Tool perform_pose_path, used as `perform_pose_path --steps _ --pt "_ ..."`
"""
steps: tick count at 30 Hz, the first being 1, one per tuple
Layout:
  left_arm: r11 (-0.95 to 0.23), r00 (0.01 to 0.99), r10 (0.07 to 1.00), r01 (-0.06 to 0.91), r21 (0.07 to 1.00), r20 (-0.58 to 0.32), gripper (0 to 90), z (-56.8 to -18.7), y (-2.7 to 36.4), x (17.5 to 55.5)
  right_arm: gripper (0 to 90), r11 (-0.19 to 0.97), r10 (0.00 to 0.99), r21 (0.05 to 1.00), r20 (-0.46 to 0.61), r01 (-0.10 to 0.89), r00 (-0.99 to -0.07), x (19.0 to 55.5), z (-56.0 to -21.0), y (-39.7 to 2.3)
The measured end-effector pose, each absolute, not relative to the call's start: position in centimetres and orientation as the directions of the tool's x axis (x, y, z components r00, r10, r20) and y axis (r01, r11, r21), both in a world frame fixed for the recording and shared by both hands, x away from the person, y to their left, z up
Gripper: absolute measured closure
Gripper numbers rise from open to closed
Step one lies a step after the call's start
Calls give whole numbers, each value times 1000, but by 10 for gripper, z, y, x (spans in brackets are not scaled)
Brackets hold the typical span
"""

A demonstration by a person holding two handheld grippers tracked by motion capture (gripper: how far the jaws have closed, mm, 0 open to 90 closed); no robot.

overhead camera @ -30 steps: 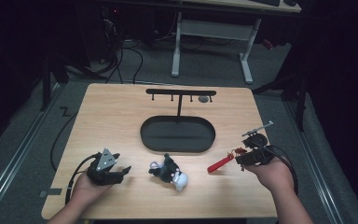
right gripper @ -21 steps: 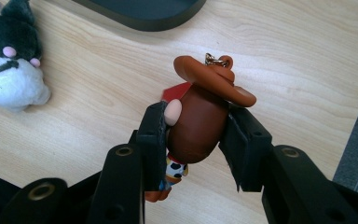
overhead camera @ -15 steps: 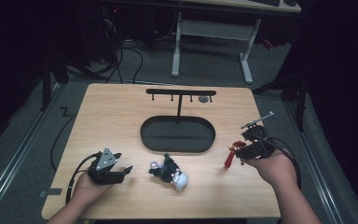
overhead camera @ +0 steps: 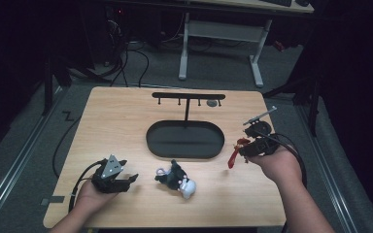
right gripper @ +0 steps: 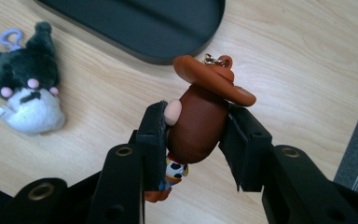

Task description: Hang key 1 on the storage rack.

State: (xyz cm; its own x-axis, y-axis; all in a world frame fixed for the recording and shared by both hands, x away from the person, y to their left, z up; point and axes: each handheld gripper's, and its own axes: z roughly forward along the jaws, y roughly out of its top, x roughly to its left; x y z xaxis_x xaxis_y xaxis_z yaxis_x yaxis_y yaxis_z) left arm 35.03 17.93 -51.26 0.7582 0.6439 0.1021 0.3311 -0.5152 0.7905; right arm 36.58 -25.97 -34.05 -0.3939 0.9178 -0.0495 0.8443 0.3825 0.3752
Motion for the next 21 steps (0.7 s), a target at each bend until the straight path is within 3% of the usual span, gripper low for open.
perform_pose_path --steps 21 --pt "-521 769 633 333 786 94 330 -513 179 352 617 397 912 391 -70 830 -404 405 -331 -239"
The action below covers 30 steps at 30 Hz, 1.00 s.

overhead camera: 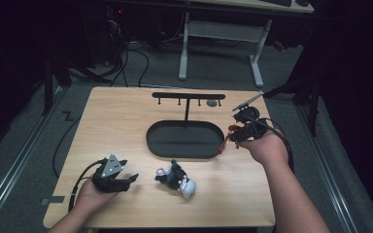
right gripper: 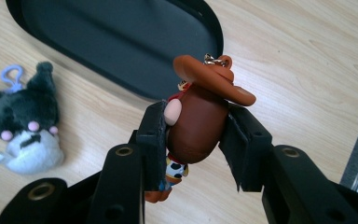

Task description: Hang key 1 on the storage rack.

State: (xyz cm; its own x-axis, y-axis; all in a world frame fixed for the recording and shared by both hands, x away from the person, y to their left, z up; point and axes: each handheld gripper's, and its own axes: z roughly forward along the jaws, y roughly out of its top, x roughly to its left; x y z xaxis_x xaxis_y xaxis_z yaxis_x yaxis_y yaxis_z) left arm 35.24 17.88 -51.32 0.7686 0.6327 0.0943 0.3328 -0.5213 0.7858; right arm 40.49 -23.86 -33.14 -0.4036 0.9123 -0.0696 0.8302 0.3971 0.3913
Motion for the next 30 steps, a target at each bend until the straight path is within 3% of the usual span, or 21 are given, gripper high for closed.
perform_pose_path --steps 30 --pt "-531 779 620 326 783 96 337 -513 177 352 617 369 920 432 -44 823 -389 446 -311 -230"
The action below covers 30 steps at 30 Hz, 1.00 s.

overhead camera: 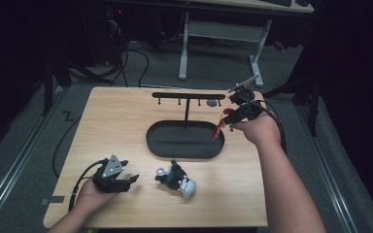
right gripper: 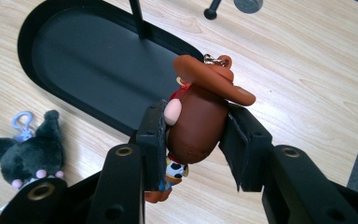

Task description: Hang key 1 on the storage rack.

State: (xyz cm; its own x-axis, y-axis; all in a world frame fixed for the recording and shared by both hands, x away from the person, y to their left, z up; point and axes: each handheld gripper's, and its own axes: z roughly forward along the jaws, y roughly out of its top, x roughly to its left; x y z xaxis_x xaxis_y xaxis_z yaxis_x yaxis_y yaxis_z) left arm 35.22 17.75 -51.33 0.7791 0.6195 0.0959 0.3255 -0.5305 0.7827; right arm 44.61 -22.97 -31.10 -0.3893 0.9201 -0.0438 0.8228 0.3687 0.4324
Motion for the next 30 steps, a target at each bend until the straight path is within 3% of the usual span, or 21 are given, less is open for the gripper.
perform_pose_path --steps 16,30 --pt "-540 781 615 323 777 103 338 -513 178 352 617 373 920 382 -31 845 -391 474 -307 -223" --pt "-538 778 619 322 779 106 338 -513 179 352 616 356 927 419 -44 835 -373 492 -300 -216"
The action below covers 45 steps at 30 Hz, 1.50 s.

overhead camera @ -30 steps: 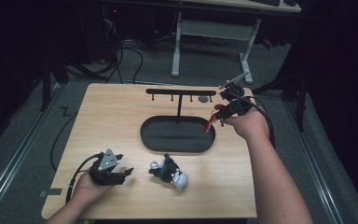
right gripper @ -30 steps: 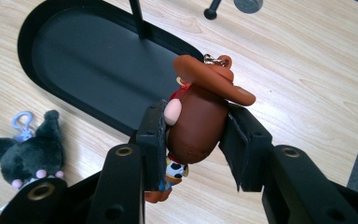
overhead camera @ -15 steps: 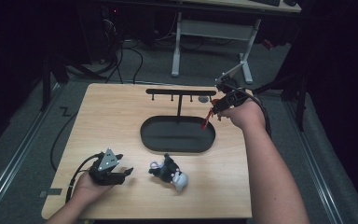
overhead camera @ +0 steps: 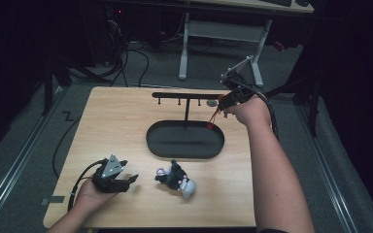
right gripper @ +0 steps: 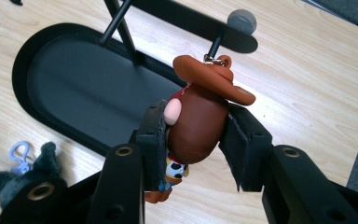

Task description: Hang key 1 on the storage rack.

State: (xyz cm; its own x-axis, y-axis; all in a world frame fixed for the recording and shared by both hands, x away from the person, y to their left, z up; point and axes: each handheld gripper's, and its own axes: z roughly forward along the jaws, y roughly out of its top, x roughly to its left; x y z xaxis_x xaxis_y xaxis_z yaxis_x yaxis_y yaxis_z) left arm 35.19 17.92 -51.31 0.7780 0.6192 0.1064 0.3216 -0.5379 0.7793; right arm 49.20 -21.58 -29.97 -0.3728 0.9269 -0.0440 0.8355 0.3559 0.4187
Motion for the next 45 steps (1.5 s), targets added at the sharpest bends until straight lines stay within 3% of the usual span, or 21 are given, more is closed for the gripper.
perform_pose_path --steps 12,24,28,31,39,45 --pt "-541 779 618 321 777 108 339 -513 179 352 616 328 938 420 -40 846 -344 497 -310 -219" --pt "-551 784 611 319 771 112 340 -514 177 351 606 273 954 411 -3 870 -298 490 -343 -240" --pt "-546 787 609 324 773 101 342 -514 176 352 449 234 962 422 33 876 -273 489 -360 -245" --pt "-540 792 605 332 774 82 346 -514 174 352 389 199 968 426 59 883 -246 485 -369 -250" --pt "-526 792 607 340 780 64 361 -513 173 349 331 209 966 473 40 856 -257 450 -386 -260" --pt "-505 796 604 347 790 36 375 -513 168 346 323 193 965 587 33 786 -262 405 -419 -264"
